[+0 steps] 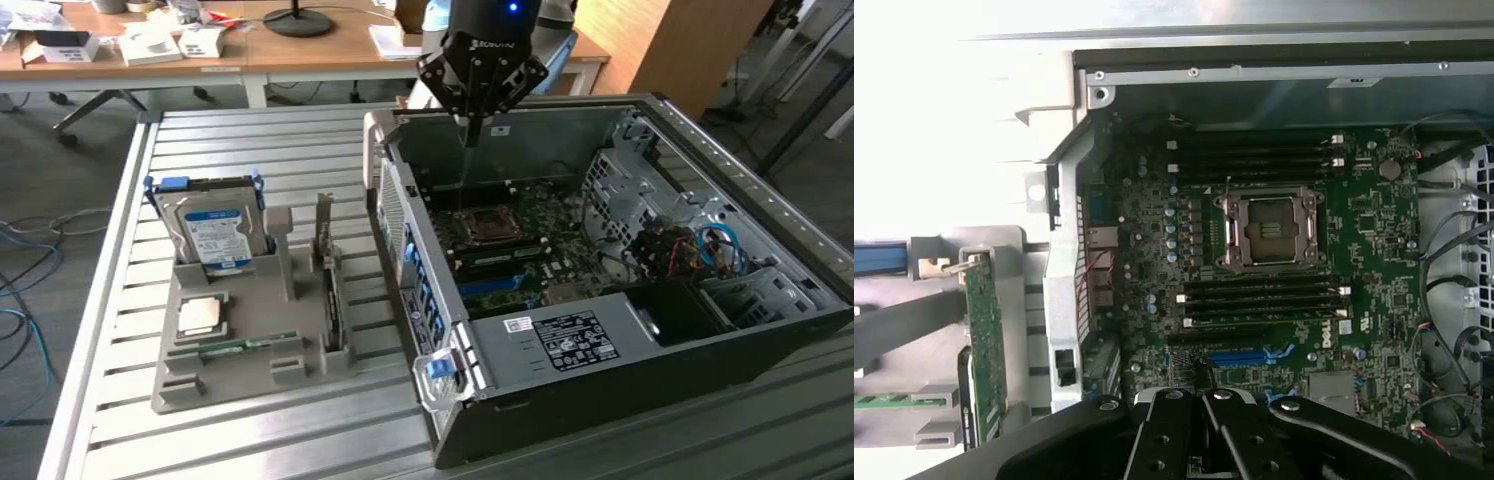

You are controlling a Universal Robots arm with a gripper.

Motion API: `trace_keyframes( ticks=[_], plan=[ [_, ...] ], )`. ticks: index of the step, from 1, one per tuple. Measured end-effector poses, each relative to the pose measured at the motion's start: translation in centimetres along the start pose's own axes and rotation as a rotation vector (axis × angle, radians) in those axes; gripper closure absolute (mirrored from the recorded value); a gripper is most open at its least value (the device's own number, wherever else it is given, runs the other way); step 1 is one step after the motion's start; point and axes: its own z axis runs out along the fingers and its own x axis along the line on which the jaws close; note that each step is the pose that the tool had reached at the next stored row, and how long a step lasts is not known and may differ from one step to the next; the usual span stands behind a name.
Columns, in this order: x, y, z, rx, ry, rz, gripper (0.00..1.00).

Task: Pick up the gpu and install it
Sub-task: 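Reach for the gpu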

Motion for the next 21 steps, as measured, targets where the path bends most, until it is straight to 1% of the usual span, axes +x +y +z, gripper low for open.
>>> trace_keyframes(
  ticks=[13, 21],
  plan=[
    [2.8, -0.18, -0.04, 0.0000, 0.0000, 0.000, 0.89],
    [5.2, -0.33, -0.08, 0.0000, -0.0001, 0.000, 0.89]
  ],
)
